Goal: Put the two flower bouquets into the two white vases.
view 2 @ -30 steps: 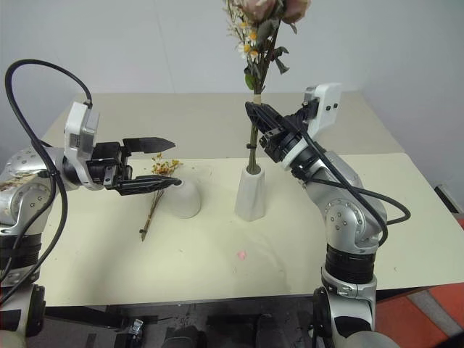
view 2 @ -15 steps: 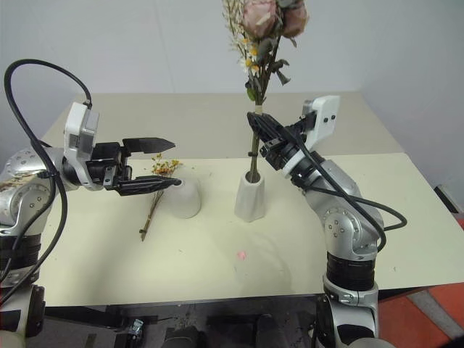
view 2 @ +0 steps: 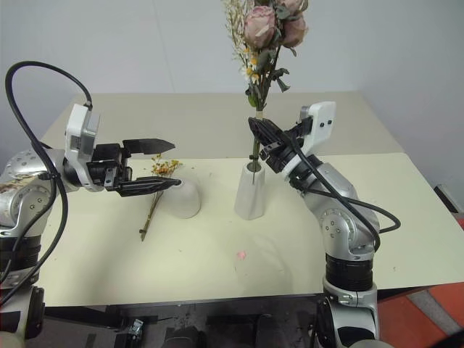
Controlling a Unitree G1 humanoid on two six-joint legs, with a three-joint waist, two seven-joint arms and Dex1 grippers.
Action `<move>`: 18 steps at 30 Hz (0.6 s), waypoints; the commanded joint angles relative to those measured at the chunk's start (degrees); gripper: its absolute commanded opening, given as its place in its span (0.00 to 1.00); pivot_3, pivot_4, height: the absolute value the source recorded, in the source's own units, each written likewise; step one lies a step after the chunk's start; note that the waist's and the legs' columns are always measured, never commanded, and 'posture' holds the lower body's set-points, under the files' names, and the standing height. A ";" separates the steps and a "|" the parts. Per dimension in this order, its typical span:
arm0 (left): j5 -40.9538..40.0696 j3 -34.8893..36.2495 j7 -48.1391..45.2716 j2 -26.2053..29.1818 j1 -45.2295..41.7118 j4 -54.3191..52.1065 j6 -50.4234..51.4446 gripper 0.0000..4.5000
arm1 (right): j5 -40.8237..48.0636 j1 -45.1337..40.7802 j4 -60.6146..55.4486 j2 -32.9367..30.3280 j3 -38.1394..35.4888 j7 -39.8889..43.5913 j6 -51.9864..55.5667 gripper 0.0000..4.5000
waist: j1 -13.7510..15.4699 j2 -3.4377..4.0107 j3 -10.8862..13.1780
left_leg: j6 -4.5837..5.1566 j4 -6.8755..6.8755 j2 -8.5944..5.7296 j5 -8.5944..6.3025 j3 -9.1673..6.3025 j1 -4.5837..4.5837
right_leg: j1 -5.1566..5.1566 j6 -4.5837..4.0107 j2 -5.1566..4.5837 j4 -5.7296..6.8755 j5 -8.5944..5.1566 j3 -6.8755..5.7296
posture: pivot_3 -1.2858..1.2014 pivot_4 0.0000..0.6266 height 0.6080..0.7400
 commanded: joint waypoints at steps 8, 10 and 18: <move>-0.05 2.08 -0.87 1.06 -1.84 1.35 -1.90 1.00 | 6.99 -4.52 -6.51 -5.24 -2.37 -1.62 5.39 0.04 | 0.03 0.00 0.00 | 0.00 0.00 0.00 0.00 0.00 -0.01 | 0.00 0.00 0.00 -0.01 0.00 0.00 | 0.52 0.24 1.00; -0.43 2.57 0.13 0.69 -1.73 1.23 -1.53 1.00 | 6.52 -4.18 -6.79 -5.32 -2.23 -1.83 4.63 0.04 | -0.04 0.00 0.00 | 0.00 0.00 0.00 0.00 0.00 0.00 | 0.00 0.00 0.00 0.00 0.00 0.00 | 0.52 0.24 1.00; -1.37 2.82 2.48 0.44 -2.47 -0.14 0.37 1.00 | 3.28 -3.83 -5.19 -2.32 -1.20 -3.53 0.04 0.04 | 0.02 0.00 0.00 | 0.00 0.00 0.00 0.00 0.00 -0.02 | -0.01 0.00 -0.01 -0.01 0.00 0.00 | 0.52 0.24 1.00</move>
